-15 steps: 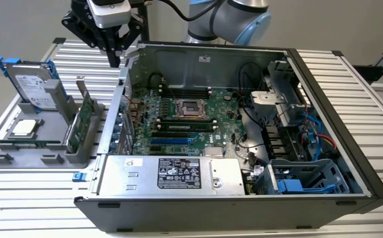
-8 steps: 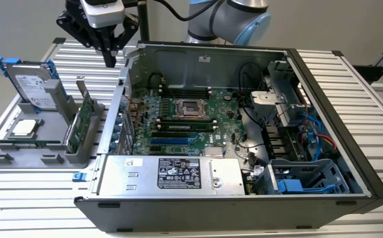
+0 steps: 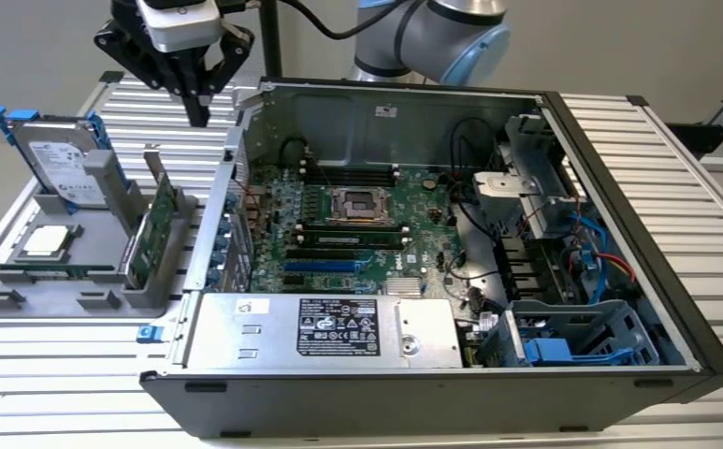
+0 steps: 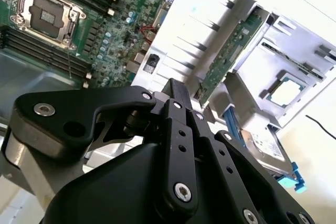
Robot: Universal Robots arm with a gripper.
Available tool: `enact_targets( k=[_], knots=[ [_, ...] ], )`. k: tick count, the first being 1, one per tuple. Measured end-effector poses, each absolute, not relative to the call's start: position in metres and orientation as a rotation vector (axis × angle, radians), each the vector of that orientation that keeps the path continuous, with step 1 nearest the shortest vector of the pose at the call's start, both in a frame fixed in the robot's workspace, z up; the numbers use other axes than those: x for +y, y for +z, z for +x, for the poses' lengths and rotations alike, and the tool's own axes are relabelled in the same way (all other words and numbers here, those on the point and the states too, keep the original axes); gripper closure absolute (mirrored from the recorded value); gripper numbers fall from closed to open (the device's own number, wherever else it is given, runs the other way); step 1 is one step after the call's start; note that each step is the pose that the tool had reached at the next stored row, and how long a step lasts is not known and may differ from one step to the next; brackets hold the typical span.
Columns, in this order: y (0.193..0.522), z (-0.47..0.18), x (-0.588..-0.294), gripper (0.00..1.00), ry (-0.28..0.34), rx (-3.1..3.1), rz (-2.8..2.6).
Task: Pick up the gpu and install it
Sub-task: 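Reach for the gpu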
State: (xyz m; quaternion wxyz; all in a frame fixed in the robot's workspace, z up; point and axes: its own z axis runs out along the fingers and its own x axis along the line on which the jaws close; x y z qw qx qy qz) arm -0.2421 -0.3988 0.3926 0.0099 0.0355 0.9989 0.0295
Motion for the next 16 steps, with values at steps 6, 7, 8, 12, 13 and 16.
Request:
enact_targets(
  k=[6, 7, 8, 12, 13, 16],
  knots=[
    [0.393, -0.248, -0.399, 1.00, 0.092, 3.119, 0.111],
    [0.393, -0.249, -0.399, 1.00, 0.092, 3.119, 0.111],
    [0.393, -0.250, -0.399, 1.00, 0.092, 3.119, 0.111],
    [0.393, -0.254, -0.399, 1.00, 0.092, 3.119, 0.111],
    [0.393, -0.255, -0.399, 1.00, 0.092, 3.119, 0.111],
    [0.393, -0.256, -0.399, 1.00, 0.092, 3.120, 0.111]
  ],
)
